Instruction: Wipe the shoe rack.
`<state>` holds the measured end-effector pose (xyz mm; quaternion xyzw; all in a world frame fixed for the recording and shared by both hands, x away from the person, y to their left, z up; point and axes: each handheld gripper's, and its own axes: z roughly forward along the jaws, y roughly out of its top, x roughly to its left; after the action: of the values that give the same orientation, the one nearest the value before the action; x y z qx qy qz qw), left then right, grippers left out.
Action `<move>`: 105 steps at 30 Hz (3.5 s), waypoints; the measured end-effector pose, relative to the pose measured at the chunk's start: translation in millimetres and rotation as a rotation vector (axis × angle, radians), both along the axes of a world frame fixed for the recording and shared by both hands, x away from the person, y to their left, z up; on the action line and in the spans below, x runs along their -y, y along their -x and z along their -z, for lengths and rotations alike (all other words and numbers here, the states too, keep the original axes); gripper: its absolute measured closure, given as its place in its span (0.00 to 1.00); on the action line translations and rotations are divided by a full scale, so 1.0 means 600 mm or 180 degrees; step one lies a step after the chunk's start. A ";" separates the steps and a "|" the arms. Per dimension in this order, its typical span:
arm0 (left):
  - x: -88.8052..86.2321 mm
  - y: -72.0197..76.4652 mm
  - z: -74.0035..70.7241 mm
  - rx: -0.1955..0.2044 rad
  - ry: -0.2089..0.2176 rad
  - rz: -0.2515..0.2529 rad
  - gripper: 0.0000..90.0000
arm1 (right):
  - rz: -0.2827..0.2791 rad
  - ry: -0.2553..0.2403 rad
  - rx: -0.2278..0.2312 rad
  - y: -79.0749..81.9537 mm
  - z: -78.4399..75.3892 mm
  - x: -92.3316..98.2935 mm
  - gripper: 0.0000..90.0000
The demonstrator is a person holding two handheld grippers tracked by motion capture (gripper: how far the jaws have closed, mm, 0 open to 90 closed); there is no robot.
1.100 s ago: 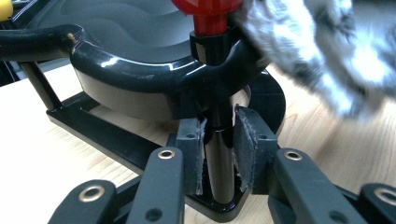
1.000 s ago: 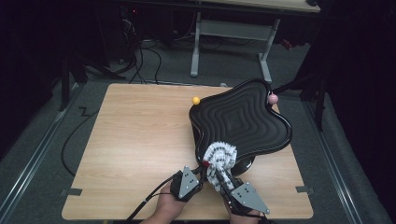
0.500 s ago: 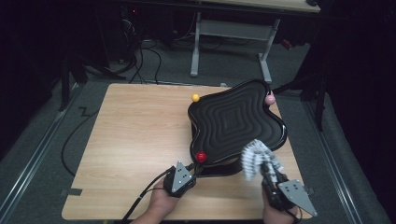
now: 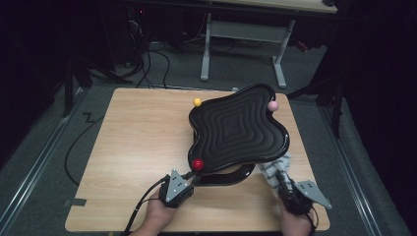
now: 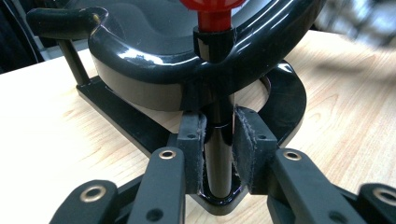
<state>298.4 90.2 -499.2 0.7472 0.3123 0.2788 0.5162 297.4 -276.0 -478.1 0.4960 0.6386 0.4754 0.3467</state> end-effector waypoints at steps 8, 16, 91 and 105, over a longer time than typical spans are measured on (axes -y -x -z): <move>-0.001 0.004 0.002 -0.0036 0.0071 -0.0027 0.82 | -0.0339 0.0529 -0.0329 -0.070 0.046 -0.088 0.88; 0.001 0.005 0.004 -0.0051 0.0112 -0.0046 0.83 | -0.0406 0.0630 -0.0651 -0.113 0.050 -0.096 0.78; -0.058 -0.042 -0.006 -0.0219 0.0445 -0.0679 0.81 | -0.1158 0.1226 -0.0302 -0.058 0.050 -0.284 0.89; -0.111 -0.040 -0.003 -0.0052 0.0248 -0.0751 0.84 | -0.0542 0.0774 -0.0381 -0.090 0.039 -0.142 0.89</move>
<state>322.3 156.6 -497.6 0.6868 0.4129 0.3192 0.5059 351.7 -190.6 -501.7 0.4219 0.7507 0.3919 0.3240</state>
